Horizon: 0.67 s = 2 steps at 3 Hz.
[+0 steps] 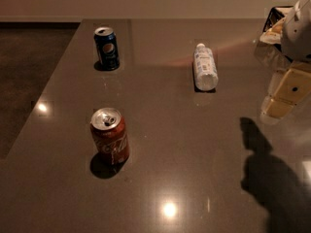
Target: Pick coke can
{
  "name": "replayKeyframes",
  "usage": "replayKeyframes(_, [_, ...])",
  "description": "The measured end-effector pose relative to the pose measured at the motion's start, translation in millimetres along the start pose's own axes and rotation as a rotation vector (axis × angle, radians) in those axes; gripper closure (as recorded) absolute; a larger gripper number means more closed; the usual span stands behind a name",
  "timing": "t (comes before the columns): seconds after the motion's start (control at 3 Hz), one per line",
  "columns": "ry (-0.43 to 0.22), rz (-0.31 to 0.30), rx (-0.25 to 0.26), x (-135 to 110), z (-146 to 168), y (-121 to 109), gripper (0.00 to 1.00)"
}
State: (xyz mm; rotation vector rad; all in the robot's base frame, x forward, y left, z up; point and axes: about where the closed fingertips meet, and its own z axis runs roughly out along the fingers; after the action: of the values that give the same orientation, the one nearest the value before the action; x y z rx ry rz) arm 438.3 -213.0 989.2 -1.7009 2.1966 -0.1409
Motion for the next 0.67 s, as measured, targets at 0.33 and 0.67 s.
replayKeyframes(0.33, [0.0,0.0,0.0,0,0,0,0.0])
replayKeyframes(0.67, [-0.069,-0.001,-0.041,-10,13,10,0.0])
